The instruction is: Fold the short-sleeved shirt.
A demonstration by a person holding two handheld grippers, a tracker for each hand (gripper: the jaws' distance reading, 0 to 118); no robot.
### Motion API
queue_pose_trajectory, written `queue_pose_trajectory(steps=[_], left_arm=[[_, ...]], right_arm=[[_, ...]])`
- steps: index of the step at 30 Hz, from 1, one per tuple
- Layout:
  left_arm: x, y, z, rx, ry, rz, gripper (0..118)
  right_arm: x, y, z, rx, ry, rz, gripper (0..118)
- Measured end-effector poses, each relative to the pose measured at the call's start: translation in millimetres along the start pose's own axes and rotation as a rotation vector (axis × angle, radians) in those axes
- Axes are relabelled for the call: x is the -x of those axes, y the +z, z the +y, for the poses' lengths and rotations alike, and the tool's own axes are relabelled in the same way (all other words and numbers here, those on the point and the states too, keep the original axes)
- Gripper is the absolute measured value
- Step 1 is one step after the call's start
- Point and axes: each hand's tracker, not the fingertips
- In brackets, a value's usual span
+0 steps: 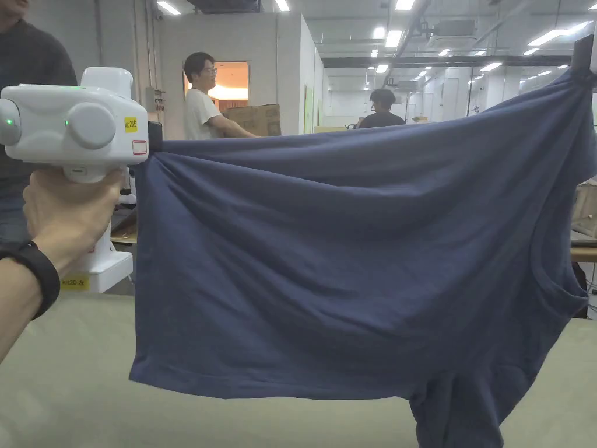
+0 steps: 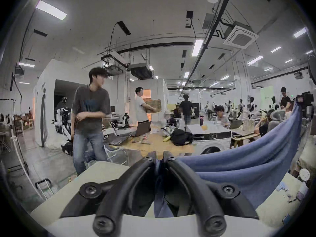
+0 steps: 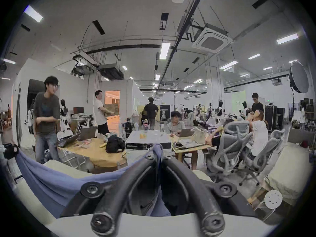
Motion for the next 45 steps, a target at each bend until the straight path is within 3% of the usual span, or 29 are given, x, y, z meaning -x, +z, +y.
queue_pose_trajectory(steps=[6, 10, 11, 14, 20, 29, 38, 39, 40, 41, 42, 45], left_arm=[[0, -18, -33, 0.015, -0.002, 0.015, 2], [5, -5, -106, 0.108, 0.112, -0.029, 2], [6, 4, -125, 0.14, 0.136, -0.052, 2], [10, 42, -180, 0.2, 0.184, -0.091, 2], [26, 154, -259, 0.259, 0.281, -0.124, 2], [53, 308, -345, 0.392, 0.319, -0.159, 2], [80, 346, -406, 0.596, 0.348, -0.14, 2], [83, 353, -405, 0.584, 0.341, -0.14, 9], [85, 358, -403, 0.583, 0.341, -0.134, 42], [88, 363, -397, 0.576, 0.319, -0.126, 75], [90, 370, -389, 0.543, 0.3, -0.123, 98], [80, 387, -357, 0.444, 0.214, -0.106, 101]], right_arm=[[5, -16, -27, -0.011, 0.036, 0.023, 1], [-1, 17, -92, 0.05, -0.039, 0.103, 0], [-2, 28, -109, 0.073, -0.026, 0.12, 0], [-9, 71, -158, 0.125, 0.012, 0.147, 0], [-44, 182, -250, 0.223, -0.058, 0.2, 0], [-91, 330, -372, 0.446, -0.062, 0.225, 0], [-98, 368, -458, 0.629, -0.056, 0.199, 3], [-99, 372, -463, 0.62, -0.05, 0.192, 14], [-100, 374, -466, 0.616, -0.042, 0.18, 43], [-103, 377, -467, 0.607, -0.035, 0.174, 63], [-104, 384, -462, 0.587, -0.035, 0.176, 70], [-103, 387, -452, 0.479, -0.026, 0.188, 70]])
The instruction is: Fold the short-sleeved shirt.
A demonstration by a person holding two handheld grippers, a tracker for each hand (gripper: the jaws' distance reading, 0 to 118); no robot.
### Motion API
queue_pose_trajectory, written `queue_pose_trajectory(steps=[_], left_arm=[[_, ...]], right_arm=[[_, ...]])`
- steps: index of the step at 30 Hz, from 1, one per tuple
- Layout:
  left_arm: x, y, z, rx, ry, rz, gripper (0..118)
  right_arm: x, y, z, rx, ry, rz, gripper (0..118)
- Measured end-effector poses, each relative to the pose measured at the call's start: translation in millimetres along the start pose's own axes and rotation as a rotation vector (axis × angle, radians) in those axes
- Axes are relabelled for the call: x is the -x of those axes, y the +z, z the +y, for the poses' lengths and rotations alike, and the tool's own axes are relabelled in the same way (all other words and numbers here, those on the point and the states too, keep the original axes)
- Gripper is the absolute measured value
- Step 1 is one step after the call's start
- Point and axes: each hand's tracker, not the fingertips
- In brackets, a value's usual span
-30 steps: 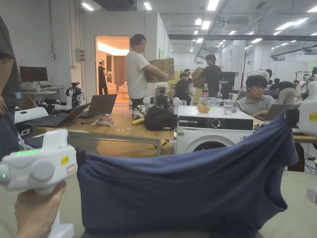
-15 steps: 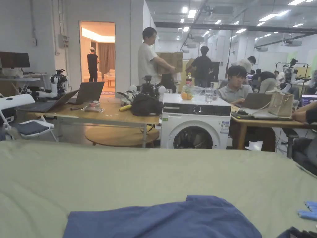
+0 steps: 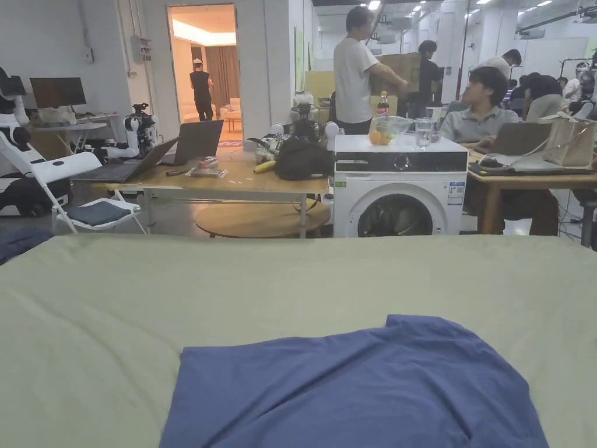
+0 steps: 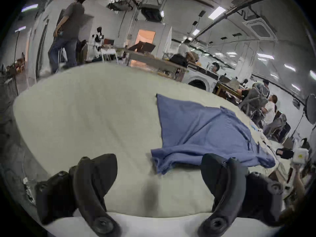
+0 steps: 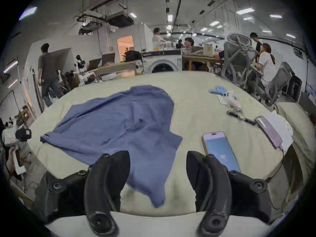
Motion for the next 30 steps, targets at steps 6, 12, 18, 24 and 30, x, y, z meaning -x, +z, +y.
queue_pose_trajectory(steps=[6, 12, 18, 24, 30], left_arm=[[-66, 36, 40, -0.205, -0.143, -0.05, 101], [-113, 52, 52, -0.271, -0.236, -0.115, 62], [-111, 57, 56, -0.241, -0.176, -0.152, 0], [-62, 24, 62, -0.046, -0.078, -0.092, 0], [-8, -66, 29, 0.239, 0.065, -0.025, 57]], right_arm=[[41, 16, 33, -0.154, 0.017, 0.083, 70], [81, 16, 45, -0.196, 0.064, 0.161, 62], [101, -2, 38, -0.164, 0.103, 0.206, 0], [97, -3, 31, -0.136, 0.075, 0.233, 0], [76, -4, 24, -0.093, 0.028, 0.238, 0]])
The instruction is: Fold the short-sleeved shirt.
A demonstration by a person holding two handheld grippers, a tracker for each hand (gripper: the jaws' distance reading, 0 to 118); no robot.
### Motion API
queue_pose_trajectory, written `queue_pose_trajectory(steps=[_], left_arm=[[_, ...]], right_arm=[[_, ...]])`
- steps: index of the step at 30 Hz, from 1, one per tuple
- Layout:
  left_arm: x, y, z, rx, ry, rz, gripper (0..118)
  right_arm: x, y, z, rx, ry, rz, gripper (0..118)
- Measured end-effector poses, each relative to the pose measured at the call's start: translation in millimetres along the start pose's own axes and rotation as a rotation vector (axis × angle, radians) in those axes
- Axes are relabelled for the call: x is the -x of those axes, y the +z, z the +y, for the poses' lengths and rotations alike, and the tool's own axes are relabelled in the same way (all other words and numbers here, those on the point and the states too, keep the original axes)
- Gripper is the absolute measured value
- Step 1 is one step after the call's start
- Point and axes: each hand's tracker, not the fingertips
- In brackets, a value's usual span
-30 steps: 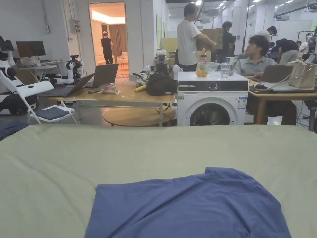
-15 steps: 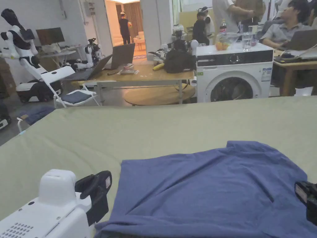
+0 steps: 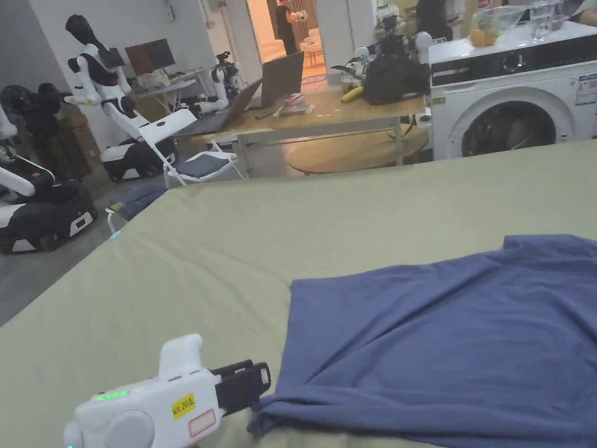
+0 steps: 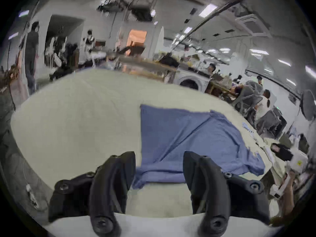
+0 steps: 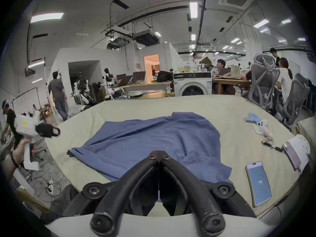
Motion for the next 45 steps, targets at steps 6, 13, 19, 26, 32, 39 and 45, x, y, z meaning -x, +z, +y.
queue_pose_trajectory(steps=[6, 13, 19, 26, 32, 39, 45], left_arm=[[21, -54, -26, 0.104, 0.099, 0.004, 57], [5, -66, -35, 0.118, 0.042, -0.02, 24], [-1, -68, -40, 0.113, -0.035, 0.033, 10], [-7, -60, -44, 0.106, -0.029, 0.03, 10], [-18, -51, -47, 0.066, -0.068, 0.052, 10], [-35, -11, 6, -0.181, -0.065, -0.01, 7], [-27, -91, 77, -0.136, -0.046, 0.003, 7]], right_arm=[[-16, 16, -6, 0.04, 0.013, -0.075, 0], [-32, 27, -12, 0.073, -0.001, -0.134, 0], [-69, 23, -41, 0.178, -0.151, -0.252, 22], [-94, -13, -81, 0.332, -0.239, -0.232, 67], [-79, -13, -78, 0.298, -0.156, -0.227, 4], [-85, -46, 15, 0.128, -0.046, -0.233, 4], [-113, -165, 75, 0.2, -0.074, -0.231, 4]])
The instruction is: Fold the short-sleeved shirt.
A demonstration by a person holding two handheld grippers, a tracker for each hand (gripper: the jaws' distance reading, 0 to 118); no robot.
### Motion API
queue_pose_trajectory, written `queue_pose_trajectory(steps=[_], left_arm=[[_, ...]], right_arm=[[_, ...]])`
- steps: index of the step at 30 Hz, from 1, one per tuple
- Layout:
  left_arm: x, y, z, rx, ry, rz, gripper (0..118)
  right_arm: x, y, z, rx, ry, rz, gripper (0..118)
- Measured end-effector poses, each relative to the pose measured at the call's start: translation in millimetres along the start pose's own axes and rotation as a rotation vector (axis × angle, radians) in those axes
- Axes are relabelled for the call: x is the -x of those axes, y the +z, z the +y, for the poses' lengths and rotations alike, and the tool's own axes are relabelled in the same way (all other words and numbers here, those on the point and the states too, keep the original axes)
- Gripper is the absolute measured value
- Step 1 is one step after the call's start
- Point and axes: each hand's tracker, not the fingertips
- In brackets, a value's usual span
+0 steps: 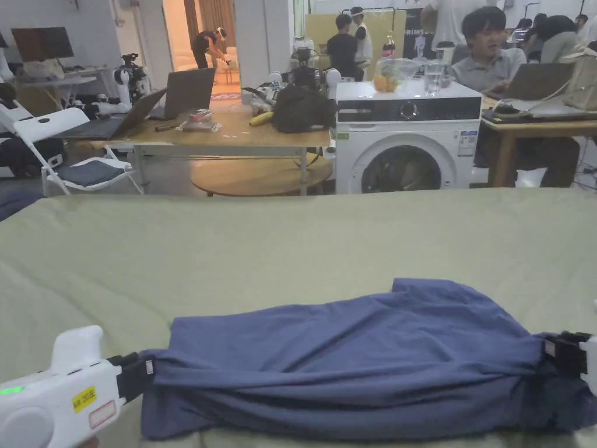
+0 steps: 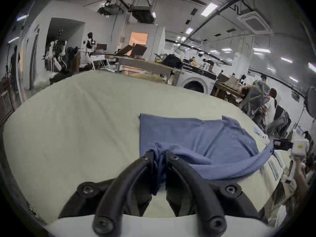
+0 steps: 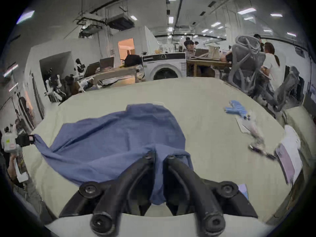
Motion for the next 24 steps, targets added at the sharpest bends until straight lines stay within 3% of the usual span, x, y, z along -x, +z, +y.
queue_pose_trajectory(steps=[7, 9, 10, 11, 12, 13, 16, 20, 24], left_arm=[[-3, -80, 12, 0.106, 0.015, 0.06, 7], [-4, -87, 13, 0.119, -0.004, 0.073, 7], [-4, -83, 13, 0.104, -0.005, 0.066, 20], [-6, -76, 13, 0.092, -0.001, 0.04, 45], [-8, -67, 14, 0.057, 0.001, 0.012, 73], [-12, -54, 16, 0.018, -0.007, -0.001, 86], [-28, -16, 21, -0.069, -0.047, -0.037, 86], [-63, 43, 25, -0.188, -0.17, -0.079, 86], [-86, 98, 17, -0.272, -0.192, -0.103, 86]], right_arm=[[5, -88, 12, 0.1, -0.002, -0.074, 5], [3, -94, 8, 0.1, 0.007, -0.088, 18], [-2, -98, 7, 0.101, 0.006, -0.091, 46], [-3, -93, 5, 0.091, 0.013, -0.097, 64], [-3, -83, 4, 0.055, 0.035, -0.097, 68], [-2, -71, 3, 0.017, 0.049, -0.086, 67], [5, -36, 1, -0.075, 0.07, -0.094, 67], [24, 24, -5, -0.16, 0.057, 0.0, 67], [52, 86, -23, -0.251, 0.113, 0.041, 67]])
